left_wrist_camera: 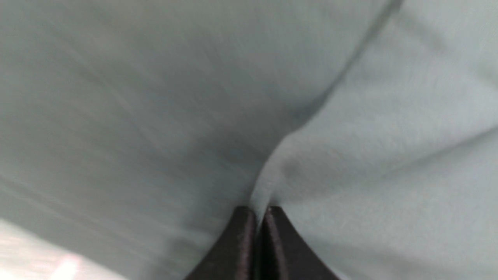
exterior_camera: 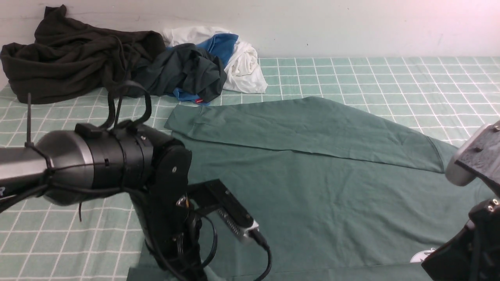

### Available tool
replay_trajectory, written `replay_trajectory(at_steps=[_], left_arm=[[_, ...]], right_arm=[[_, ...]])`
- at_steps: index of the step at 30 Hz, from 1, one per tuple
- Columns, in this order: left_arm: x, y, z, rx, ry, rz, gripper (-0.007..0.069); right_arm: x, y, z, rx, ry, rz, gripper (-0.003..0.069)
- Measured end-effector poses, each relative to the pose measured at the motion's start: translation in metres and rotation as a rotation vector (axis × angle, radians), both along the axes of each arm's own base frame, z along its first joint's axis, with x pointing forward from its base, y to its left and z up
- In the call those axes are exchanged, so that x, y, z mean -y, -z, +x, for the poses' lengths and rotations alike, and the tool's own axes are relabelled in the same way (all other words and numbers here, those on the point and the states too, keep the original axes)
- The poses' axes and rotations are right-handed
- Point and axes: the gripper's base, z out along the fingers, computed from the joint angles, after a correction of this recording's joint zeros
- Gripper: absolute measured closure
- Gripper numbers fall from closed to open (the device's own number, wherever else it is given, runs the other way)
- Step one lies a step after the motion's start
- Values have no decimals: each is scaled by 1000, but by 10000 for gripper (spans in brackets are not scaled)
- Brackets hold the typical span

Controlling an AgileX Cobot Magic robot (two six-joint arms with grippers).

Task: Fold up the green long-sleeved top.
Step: Use the left arm to drag and place the cuff at the centered position on the left edge of the fabric, then use the left arm to clamp the cuff farthest from it

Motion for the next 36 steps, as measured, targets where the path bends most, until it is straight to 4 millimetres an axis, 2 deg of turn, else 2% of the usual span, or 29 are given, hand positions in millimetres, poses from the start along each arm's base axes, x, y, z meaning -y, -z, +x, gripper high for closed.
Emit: replay_trajectory(at_steps=[1,4,9,11,14,18,19,21,23,27,29,30,31,36], left_arm=[[5,-19,12,49,14,-6,625],[11,-48,30,138,38,1,624],[18,-78,65,215,15,-3,620],[17,-79,81,210,-8,7,618],[17,-67,103,184,-36,27,618],[17,-51,119,158,-51,45,607],[18,-41,126,148,-56,51,589],[19,-35,132,152,-57,50,559],[20,-31,139,165,-77,42,497],[17,-33,148,198,-167,26,379],[8,-39,157,224,-259,13,309],[-4,-47,167,257,-344,-12,263],[-6,-48,168,264,-358,-18,258],[-44,-52,198,348,-538,-94,216]], right_arm=[[2,0,1,9,-2,-20,673],[6,1,3,31,17,-63,673],[14,1,9,70,133,-122,673],[19,1,12,91,181,-161,673],[26,1,15,114,262,-214,673],[30,0,17,129,316,-243,673],[31,0,17,134,330,-249,673],[31,0,17,137,336,-246,673],[31,0,18,144,338,-241,673],[30,-1,19,160,339,-232,673],[30,-1,20,170,339,-226,673],[29,-2,22,186,338,-216,673],[29,-2,22,188,338,-215,673],[26,-2,28,225,336,-191,673]])
